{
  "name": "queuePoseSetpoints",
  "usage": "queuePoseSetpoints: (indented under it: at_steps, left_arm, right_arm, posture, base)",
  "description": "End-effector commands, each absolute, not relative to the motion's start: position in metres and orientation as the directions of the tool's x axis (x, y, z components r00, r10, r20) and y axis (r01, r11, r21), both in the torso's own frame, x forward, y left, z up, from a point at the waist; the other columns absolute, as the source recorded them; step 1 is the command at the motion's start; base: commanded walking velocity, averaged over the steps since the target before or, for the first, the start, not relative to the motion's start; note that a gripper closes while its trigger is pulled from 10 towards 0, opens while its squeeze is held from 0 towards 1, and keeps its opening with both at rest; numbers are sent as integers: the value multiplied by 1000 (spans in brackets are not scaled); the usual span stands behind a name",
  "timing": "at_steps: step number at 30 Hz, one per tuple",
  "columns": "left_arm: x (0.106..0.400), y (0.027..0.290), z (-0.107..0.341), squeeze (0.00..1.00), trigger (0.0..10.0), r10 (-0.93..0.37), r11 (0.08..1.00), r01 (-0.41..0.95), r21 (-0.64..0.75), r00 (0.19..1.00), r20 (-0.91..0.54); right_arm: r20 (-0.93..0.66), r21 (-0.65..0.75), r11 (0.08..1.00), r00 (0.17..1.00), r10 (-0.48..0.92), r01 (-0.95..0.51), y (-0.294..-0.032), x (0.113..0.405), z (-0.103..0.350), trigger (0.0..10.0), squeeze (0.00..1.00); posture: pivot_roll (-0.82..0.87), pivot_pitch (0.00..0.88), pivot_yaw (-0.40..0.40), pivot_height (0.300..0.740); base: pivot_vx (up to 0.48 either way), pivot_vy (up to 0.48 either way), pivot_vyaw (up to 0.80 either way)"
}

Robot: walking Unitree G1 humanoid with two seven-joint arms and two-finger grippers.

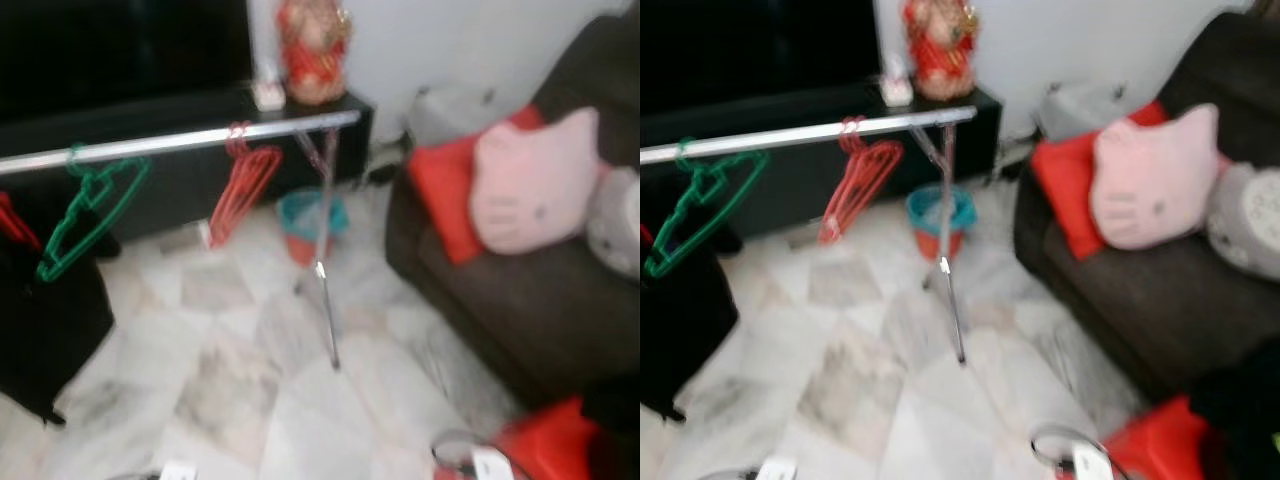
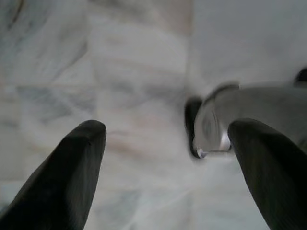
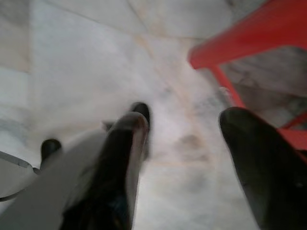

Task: Hang hanger

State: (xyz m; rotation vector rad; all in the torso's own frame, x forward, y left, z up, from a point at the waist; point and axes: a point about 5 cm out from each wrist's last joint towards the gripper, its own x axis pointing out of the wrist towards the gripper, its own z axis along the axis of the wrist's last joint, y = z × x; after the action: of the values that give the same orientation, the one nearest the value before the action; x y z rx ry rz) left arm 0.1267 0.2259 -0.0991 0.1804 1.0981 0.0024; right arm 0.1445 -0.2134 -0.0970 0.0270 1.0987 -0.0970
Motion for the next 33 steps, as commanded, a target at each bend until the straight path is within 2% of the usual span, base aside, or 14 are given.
queuePoseSetpoints:
  at_steps: [1,33]
  left_arm:
    - [119,227,-101,0,10000,92,983,107,151,428,-899]
    - [123,228,-100,0,10000,86,987,80,136,452,-888]
  right_arm:
    - [-891,-17,996,450,-55,87,-210,144,-98,10000,0]
    - [-888,-17,995,456,-59,96,-211,147,-97,10000,0]
  posture:
    - [89,0,-27,740]
    - [97,0,-37,740]
  base:
    - [0,480,-788]
    - [0,15,-784]
